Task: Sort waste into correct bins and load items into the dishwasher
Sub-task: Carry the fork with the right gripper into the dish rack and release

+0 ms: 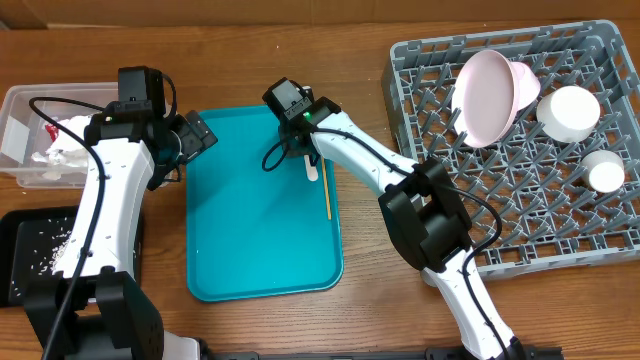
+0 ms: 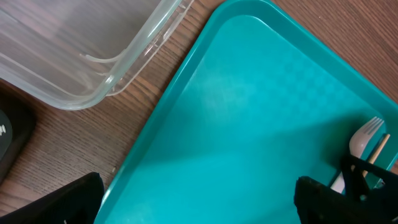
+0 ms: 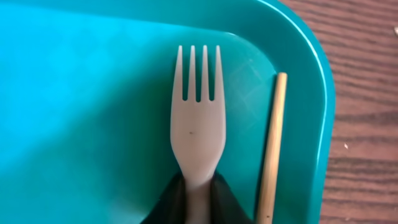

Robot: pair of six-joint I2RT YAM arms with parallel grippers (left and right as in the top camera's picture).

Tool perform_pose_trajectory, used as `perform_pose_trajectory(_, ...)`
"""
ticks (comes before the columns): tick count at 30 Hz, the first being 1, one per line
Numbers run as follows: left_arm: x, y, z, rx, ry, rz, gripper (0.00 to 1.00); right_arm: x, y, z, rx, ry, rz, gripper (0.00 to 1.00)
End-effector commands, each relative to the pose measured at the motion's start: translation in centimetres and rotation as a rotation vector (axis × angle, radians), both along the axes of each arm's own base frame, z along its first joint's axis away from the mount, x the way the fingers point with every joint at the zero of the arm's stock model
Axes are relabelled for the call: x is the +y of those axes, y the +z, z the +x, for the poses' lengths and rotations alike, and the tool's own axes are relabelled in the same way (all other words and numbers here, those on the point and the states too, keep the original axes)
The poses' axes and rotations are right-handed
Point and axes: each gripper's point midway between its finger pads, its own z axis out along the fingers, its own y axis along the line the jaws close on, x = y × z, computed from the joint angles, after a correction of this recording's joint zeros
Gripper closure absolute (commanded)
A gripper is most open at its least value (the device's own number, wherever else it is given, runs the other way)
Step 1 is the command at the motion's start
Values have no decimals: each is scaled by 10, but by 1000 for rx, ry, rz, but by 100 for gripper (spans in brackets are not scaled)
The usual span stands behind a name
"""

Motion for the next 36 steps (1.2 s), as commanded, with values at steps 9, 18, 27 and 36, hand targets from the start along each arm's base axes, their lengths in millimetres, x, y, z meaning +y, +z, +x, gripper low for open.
perform_pose_trajectory(9, 3, 2, 2, -6, 11, 14, 0, -16, 107, 10, -10, -58, 52, 96)
perform_pose_trajectory(18, 3, 2, 2, -6, 12, 14, 0, -189, 175, 50, -10, -168, -25, 96)
perform_pose_trajectory(27, 3, 2, 2, -7, 11, 14, 0, -244, 153, 56, 95, -86, 157, 95)
perform_pose_trajectory(36, 3, 2, 2, -7, 11, 14, 0, -225, 128, 55, 123, -116, 178, 50)
